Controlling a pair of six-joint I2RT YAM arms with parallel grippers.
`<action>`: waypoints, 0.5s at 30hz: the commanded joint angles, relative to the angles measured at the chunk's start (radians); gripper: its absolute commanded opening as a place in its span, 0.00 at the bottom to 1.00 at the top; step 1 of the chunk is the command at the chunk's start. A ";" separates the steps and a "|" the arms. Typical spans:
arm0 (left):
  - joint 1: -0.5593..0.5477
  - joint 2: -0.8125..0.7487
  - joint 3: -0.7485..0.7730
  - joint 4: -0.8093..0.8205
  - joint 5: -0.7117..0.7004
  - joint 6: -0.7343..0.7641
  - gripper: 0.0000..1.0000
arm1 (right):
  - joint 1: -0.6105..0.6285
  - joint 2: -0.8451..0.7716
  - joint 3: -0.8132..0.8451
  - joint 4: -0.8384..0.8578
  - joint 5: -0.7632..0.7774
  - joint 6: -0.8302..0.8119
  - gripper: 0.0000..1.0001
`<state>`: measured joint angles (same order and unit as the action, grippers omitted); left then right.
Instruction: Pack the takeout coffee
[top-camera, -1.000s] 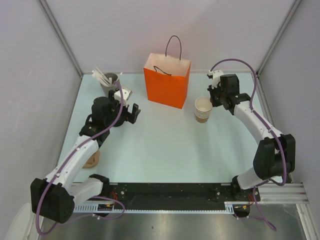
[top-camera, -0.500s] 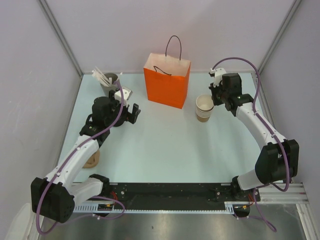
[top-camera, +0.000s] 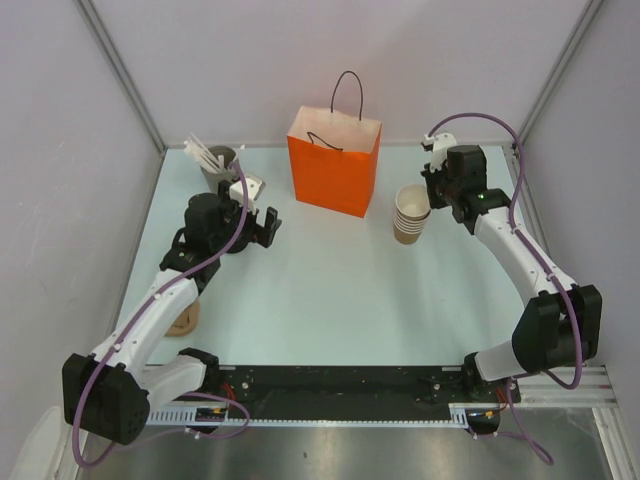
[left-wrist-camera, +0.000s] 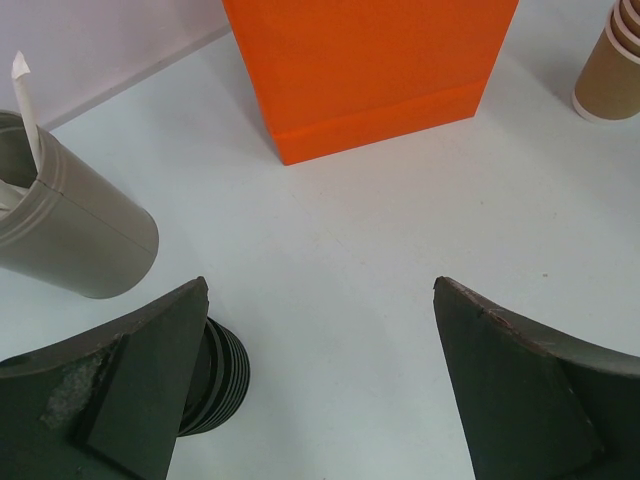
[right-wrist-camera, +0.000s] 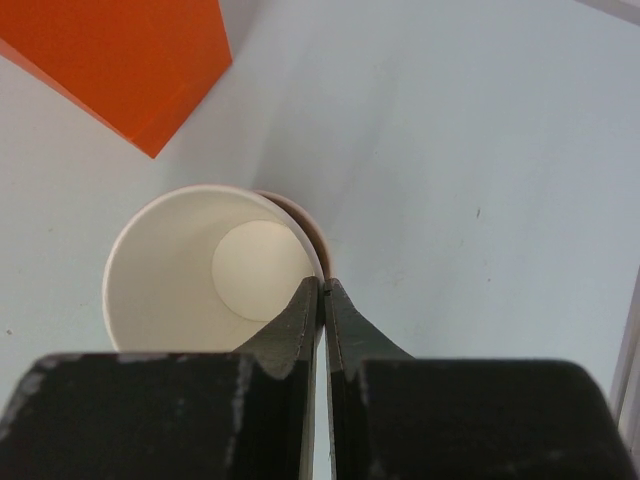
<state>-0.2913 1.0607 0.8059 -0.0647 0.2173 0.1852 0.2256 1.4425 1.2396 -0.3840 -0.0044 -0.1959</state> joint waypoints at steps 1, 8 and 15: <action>0.004 -0.005 -0.001 0.032 0.024 0.013 0.99 | 0.001 -0.024 0.000 0.042 0.052 -0.002 0.00; 0.004 -0.002 -0.001 0.031 0.027 0.014 0.99 | 0.000 -0.048 0.001 0.042 0.018 0.003 0.00; 0.004 -0.004 -0.001 0.031 0.025 0.014 0.99 | 0.018 -0.111 0.000 0.048 0.015 0.004 0.00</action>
<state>-0.2913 1.0607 0.8059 -0.0647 0.2214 0.1852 0.2291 1.4055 1.2385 -0.3836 0.0151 -0.1955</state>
